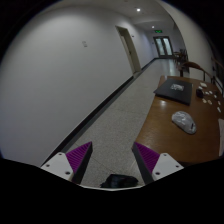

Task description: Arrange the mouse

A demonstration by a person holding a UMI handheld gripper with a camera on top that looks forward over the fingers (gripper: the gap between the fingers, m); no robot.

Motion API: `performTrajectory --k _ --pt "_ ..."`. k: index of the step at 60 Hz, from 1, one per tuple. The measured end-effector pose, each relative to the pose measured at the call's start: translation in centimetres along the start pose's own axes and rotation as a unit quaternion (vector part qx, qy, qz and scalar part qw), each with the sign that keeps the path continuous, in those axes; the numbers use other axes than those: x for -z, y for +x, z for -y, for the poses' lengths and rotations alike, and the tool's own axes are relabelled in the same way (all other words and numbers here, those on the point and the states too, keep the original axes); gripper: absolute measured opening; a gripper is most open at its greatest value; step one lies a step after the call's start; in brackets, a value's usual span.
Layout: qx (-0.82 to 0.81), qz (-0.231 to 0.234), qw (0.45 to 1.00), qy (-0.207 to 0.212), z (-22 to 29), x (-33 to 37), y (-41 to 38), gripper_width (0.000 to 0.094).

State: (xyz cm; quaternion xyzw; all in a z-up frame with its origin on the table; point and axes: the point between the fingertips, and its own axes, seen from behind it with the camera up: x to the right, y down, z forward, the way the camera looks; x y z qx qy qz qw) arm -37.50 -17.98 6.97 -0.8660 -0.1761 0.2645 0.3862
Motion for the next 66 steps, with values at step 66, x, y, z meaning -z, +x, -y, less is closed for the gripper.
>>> performTrajectory --k 66 --pt "0.041 -0.204 0.977 -0.042 5.5 -5.1 32.0 0.0831"
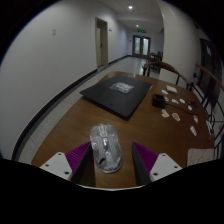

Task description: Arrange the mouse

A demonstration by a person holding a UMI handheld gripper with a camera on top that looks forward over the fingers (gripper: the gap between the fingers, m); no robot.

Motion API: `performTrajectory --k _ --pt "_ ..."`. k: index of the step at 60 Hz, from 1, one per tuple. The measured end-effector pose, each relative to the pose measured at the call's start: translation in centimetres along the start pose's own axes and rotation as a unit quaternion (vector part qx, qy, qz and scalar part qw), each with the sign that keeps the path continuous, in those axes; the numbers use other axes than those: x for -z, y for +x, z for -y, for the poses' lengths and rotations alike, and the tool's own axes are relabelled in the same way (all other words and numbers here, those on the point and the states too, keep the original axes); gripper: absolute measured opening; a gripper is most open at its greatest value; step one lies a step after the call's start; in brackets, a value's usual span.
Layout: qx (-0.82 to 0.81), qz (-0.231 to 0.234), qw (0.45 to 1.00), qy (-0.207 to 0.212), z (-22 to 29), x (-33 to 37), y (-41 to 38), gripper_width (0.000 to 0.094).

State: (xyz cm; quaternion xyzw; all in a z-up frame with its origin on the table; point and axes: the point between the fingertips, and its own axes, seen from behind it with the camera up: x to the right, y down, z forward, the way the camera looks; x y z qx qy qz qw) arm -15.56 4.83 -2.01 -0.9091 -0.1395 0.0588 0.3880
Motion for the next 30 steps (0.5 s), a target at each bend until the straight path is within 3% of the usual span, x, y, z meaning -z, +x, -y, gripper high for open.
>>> performTrajectory --k 6,10,19,30 --pt "-0.004 0.0 1.0 0.0 1.5 -1.6 0.8 0.0763" --pt "-0.008 -0.008 1.0 0.002 1.8 -1.9 1.2 0.0538" --pt "-0.017 0.007 1.0 0.004 1.7 -1.1 1.3 0.036" --pt "-0.03 0.014 0.99 0.137 8.2 11.8 6.5 0.0339"
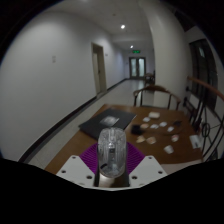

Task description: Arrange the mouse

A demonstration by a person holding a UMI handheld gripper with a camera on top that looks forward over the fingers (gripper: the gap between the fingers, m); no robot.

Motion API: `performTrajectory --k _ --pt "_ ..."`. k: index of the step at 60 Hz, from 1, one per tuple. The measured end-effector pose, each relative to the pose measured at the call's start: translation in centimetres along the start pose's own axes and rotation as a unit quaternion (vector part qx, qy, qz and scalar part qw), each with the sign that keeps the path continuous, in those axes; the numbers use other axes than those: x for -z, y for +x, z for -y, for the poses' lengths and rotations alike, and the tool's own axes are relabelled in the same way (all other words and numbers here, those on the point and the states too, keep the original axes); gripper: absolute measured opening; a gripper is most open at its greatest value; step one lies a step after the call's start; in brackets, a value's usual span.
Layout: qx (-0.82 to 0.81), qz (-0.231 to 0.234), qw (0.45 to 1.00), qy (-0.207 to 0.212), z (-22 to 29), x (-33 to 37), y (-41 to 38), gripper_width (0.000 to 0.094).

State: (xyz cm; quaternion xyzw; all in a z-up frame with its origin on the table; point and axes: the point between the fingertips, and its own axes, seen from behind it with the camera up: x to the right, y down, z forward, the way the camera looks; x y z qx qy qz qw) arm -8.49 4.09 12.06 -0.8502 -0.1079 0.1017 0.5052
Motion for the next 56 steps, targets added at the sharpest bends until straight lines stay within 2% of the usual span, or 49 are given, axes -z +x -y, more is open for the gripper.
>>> performTrajectory --k 4,8,11,15,20,23,28,35,37,39,42,44,56 --pt "-0.012 -0.03 0.999 0.039 3.2 4.5 5.3 0.0339" --pt "-0.012 -0.078 0.996 0.046 2.6 8.1 11.9 0.0335" --pt "-0.025 -0.114 0.993 0.029 1.1 9.1 16.4 0.0338" --pt "-0.036 -0.155 0.987 -0.016 -4.8 10.0 21.4 0.0336" --pt "-0.053 -0.176 0.98 -0.08 -11.1 8.5 25.3 0.0336" --pt "-0.068 -0.176 0.977 -0.103 -14.5 8.9 26.0 0.0336" --pt "-0.079 -0.176 0.973 -0.127 -17.1 7.8 27.0 0.0338" --pt "-0.084 -0.157 0.975 -0.131 -17.6 7.7 27.1 0.0502" --pt "-0.081 -0.148 0.976 -0.137 -17.8 7.8 26.9 0.0521" --pt "-0.077 -0.138 0.977 -0.144 -17.9 8.2 26.7 0.0591" --pt "-0.072 -0.129 0.978 -0.15 -18.1 8.8 26.7 0.0777" --pt "-0.069 -0.123 0.979 -0.147 -17.8 9.6 26.5 0.0869" --pt "-0.086 -0.1 0.983 -0.126 -18.0 16.5 27.3 0.0852"
